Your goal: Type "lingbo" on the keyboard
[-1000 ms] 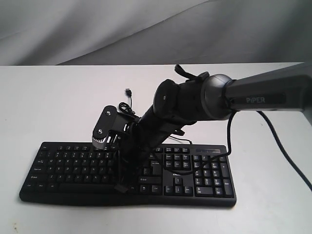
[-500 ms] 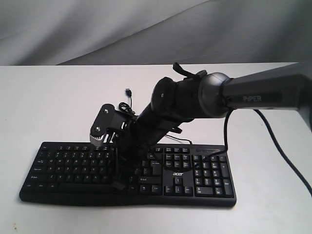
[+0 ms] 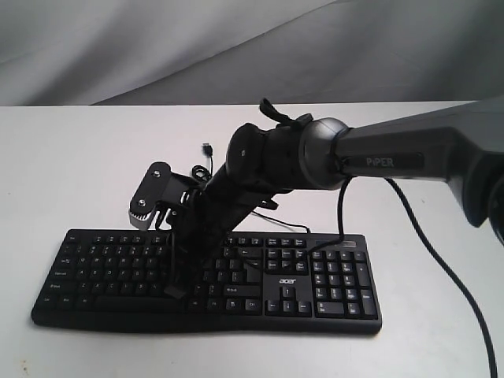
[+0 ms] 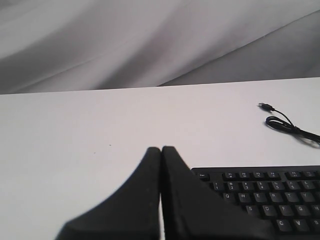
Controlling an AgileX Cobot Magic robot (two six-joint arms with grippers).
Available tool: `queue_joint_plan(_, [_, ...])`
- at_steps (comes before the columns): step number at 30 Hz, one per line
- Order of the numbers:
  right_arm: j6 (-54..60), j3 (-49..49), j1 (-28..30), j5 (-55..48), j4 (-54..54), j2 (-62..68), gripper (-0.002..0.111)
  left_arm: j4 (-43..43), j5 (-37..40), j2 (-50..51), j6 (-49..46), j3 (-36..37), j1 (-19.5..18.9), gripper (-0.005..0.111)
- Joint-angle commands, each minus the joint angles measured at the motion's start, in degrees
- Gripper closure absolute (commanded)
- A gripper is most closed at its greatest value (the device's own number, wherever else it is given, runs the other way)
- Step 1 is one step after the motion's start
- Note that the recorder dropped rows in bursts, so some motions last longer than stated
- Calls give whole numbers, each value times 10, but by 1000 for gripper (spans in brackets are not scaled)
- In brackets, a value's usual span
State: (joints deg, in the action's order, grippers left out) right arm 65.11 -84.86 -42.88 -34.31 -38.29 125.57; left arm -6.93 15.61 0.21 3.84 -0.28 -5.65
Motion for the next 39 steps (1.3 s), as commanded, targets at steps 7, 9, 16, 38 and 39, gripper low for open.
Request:
queue_joint_plan(7, [-7, -2, 2, 12, 15, 0, 108, 2, -4, -2, 1, 3, -1, 106])
queue_joint_plan(9, [-9, -2, 2, 12, 16, 0, 108, 2, -4, -2, 1, 3, -1, 106])
queue_joint_plan(16, [-9, -2, 2, 3, 17, -9, 108, 2, -4, -2, 1, 3, -1, 106])
queue_joint_plan(38, [-13, -2, -45, -8, -3, 2, 108, 2, -4, -2, 1, 3, -1, 106])
queue_joint_plan(39, [-13, -2, -45, -8, -3, 2, 108, 2, -4, -2, 1, 3, -1, 106])
